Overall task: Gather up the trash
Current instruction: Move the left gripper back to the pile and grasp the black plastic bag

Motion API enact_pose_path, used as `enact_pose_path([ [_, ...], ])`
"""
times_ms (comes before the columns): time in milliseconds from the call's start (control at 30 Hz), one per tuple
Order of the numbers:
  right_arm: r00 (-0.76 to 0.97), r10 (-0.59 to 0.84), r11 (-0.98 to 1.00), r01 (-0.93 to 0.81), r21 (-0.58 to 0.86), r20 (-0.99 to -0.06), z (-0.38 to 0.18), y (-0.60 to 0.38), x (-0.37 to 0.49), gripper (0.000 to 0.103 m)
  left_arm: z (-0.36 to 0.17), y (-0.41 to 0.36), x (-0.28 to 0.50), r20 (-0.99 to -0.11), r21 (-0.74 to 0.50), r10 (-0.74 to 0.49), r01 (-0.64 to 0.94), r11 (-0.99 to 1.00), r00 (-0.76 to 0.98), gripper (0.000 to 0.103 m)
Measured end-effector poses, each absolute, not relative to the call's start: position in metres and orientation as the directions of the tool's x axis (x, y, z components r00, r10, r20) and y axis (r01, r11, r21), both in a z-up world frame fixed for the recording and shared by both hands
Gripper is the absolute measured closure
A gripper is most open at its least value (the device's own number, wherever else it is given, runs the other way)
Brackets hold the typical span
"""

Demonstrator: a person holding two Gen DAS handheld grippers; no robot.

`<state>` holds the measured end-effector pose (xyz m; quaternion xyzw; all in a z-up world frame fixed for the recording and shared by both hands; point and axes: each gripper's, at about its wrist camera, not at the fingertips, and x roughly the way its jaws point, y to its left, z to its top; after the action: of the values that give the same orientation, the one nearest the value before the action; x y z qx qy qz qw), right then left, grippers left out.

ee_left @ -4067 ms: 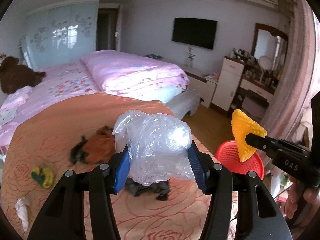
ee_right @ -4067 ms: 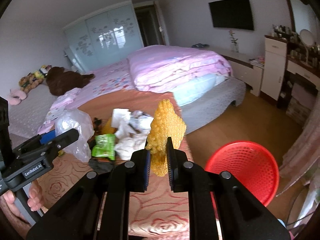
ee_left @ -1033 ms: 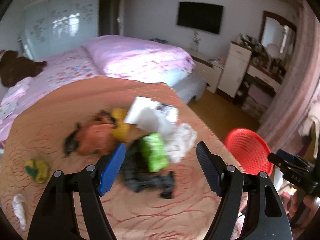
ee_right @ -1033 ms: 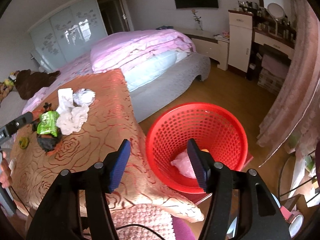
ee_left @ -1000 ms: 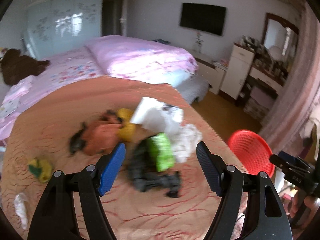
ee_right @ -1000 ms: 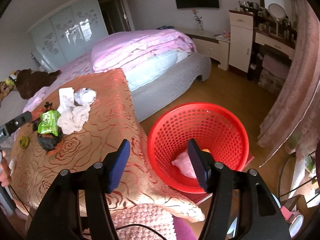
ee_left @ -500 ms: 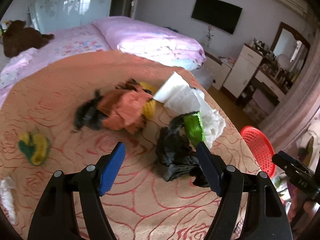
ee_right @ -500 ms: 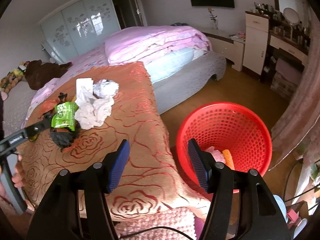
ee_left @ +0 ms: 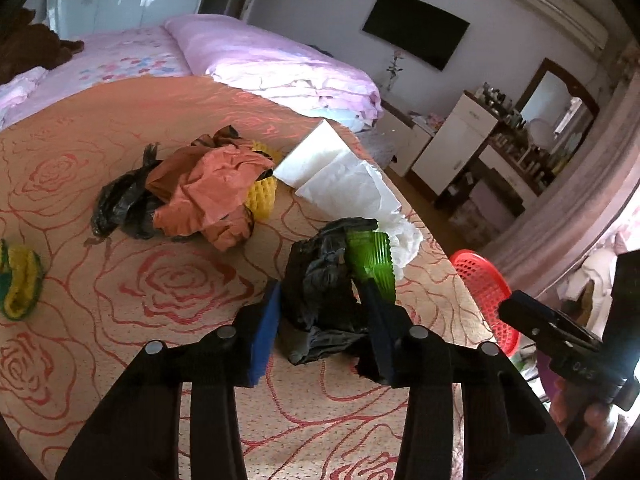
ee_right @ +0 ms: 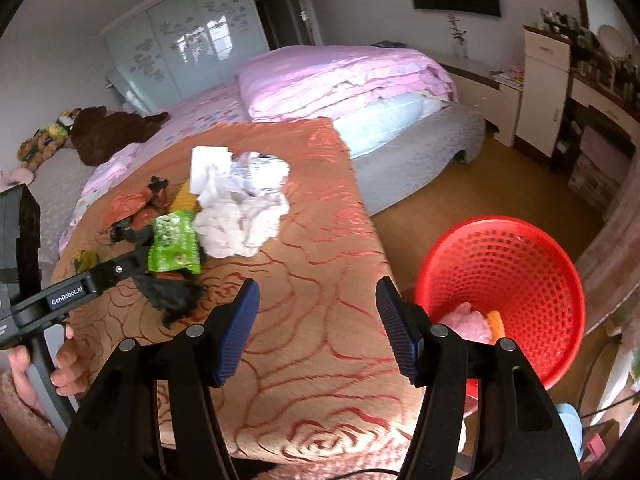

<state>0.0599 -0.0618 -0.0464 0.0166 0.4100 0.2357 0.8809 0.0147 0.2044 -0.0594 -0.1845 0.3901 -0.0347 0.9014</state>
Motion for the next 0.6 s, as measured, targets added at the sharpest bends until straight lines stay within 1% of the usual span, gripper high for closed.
enact_pose_path([
  [133, 0.541, 0.442, 0.879, -0.422, 0.223, -0.716, -0.047, -0.051, 0.061, 0.044, -0.061, 0.208, 0.019, -0.685, -0.413, -0.250, -0.082, 0.907, 0.684, 0.062],
  [200, 0.538, 0.443, 0.876, -0.428, 0.221, -0.717, -0.046, -0.048, 0.060, 0.044, -0.063, 0.208, 0.020, -0.679, -0.444, -0.282, -0.073, 0.893, 0.677, 0.058],
  [267, 0.536, 0.443, 0.876, -0.431, 0.218, -0.718, -0.046, -0.046, 0.059, 0.044, -0.066, 0.206, 0.021, -0.683, -0.447, -0.291, -0.068, 0.892, 0.670, 0.051],
  [333, 0.533, 0.443, 0.875, -0.433, 0.217, -0.721, -0.047, -0.045, 0.060, 0.044, -0.070, 0.202, 0.022, -0.686, -0.457, -0.307, -0.062, 0.887, 0.660, 0.048],
  [500, 0.524, 0.443, 0.871, -0.443, 0.212, -0.728, -0.049, -0.039, 0.064, 0.044, -0.073, 0.199, 0.022, -0.683, -0.445, -0.299, -0.055, 0.894, 0.666, 0.049],
  [567, 0.519, 0.446, 0.868, -0.448, 0.212, -0.729, -0.050, -0.036, 0.065, 0.044, -0.073, 0.199, 0.021, -0.681, -0.436, -0.292, -0.052, 0.898, 0.671, 0.055],
  [600, 0.518, 0.447, 0.867, -0.451, 0.212, -0.729, -0.050, -0.035, 0.065, 0.044, -0.073, 0.200, 0.020, -0.679, -0.436, -0.292, -0.050, 0.899, 0.673, 0.056],
])
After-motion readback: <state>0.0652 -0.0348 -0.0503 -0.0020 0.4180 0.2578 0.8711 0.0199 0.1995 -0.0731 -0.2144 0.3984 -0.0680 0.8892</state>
